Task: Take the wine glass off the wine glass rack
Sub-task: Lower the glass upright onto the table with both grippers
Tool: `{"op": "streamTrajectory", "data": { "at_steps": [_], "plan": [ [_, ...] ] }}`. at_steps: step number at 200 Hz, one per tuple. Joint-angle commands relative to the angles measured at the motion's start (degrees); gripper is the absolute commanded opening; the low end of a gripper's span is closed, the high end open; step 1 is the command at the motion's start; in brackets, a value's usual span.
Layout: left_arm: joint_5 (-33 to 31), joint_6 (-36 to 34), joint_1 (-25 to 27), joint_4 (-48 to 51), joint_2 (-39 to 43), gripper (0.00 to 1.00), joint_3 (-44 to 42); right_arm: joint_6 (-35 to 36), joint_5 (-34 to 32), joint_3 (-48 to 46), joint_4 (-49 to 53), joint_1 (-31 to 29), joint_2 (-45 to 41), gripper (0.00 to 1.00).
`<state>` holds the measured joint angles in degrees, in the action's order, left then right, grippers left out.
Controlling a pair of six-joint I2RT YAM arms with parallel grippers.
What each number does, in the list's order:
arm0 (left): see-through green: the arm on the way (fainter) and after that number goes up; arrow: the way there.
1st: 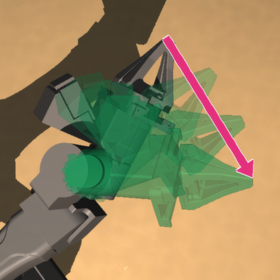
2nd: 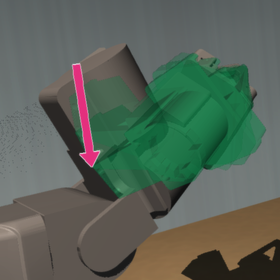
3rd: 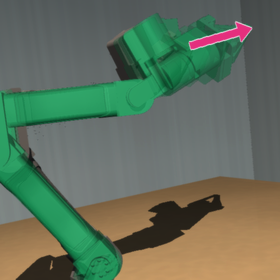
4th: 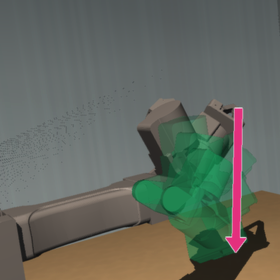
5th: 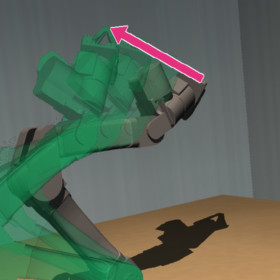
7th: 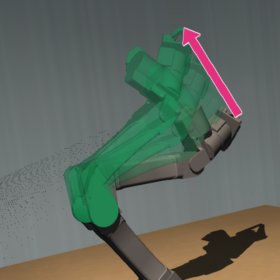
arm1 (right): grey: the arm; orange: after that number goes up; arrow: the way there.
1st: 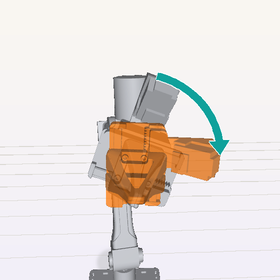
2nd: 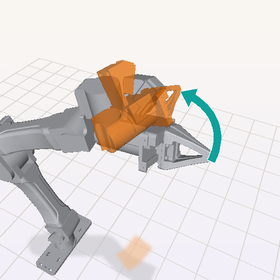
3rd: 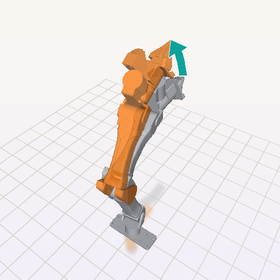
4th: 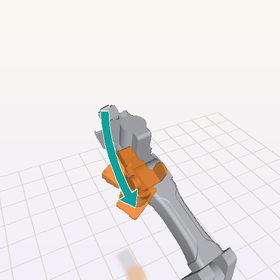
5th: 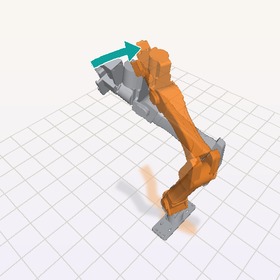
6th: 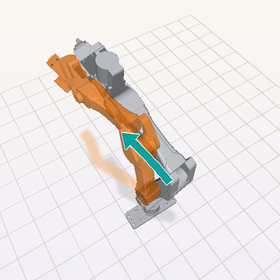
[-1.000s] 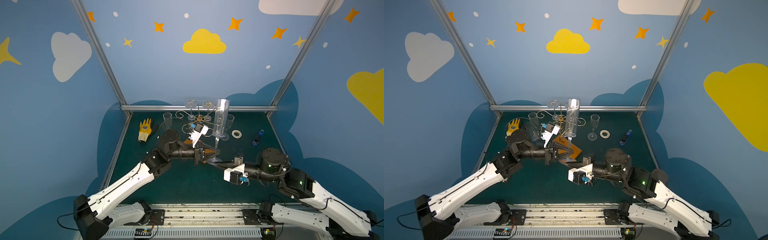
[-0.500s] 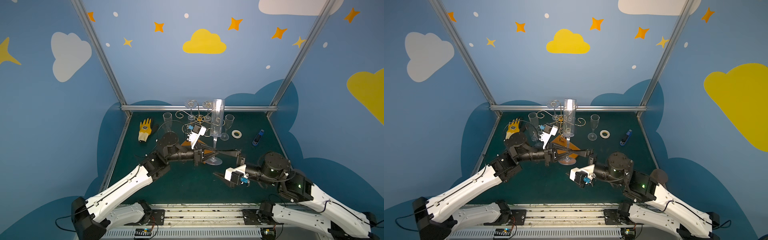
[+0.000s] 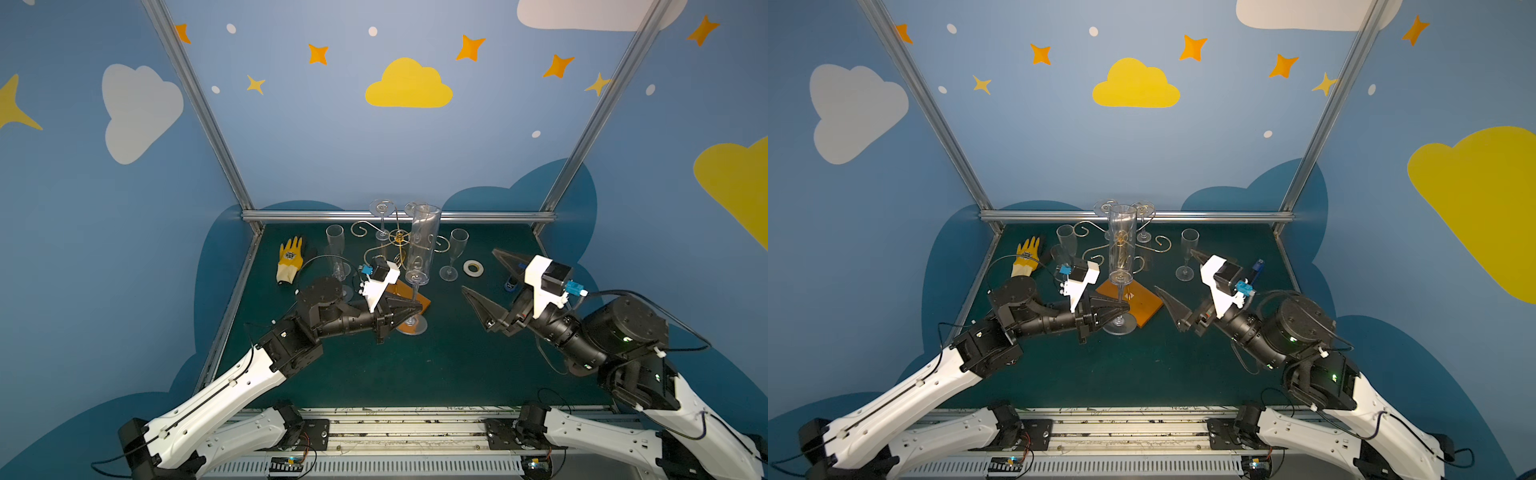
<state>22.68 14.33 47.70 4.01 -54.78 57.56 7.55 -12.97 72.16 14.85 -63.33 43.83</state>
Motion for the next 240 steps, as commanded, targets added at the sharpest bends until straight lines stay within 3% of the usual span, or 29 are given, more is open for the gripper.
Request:
{"op": "streamTrajectory", "data": {
  "at_steps": [1,51,124,162,240],
  "plan": [
    [-4.51,-8.96,1.34,4.12,1.12,0.03,0.86,-8.78,1.04,0.63,0.36,0.64,1.72,0.91],
    [-15.00,-14.10,7.23,-0.31,2.42,0.03,-1.62,-14.87,8.73,3.81,-1.69,1.11,8.46,0.87],
    [-22.22,-18.02,12.76,-2.25,0.43,0.03,-2.37,-20.22,10.55,0.42,-9.22,1.61,9.15,0.76],
    [-26.40,-17.40,14.06,-4.24,0.06,0.03,-2.97,-22.28,10.59,-1.03,-10.95,1.63,9.10,0.65],
    [-26.31,-18.47,15.27,-2.64,-1.34,0.03,-2.12,-23.37,10.67,-2.64,-12.59,1.63,9.00,0.37]
  ]
}}
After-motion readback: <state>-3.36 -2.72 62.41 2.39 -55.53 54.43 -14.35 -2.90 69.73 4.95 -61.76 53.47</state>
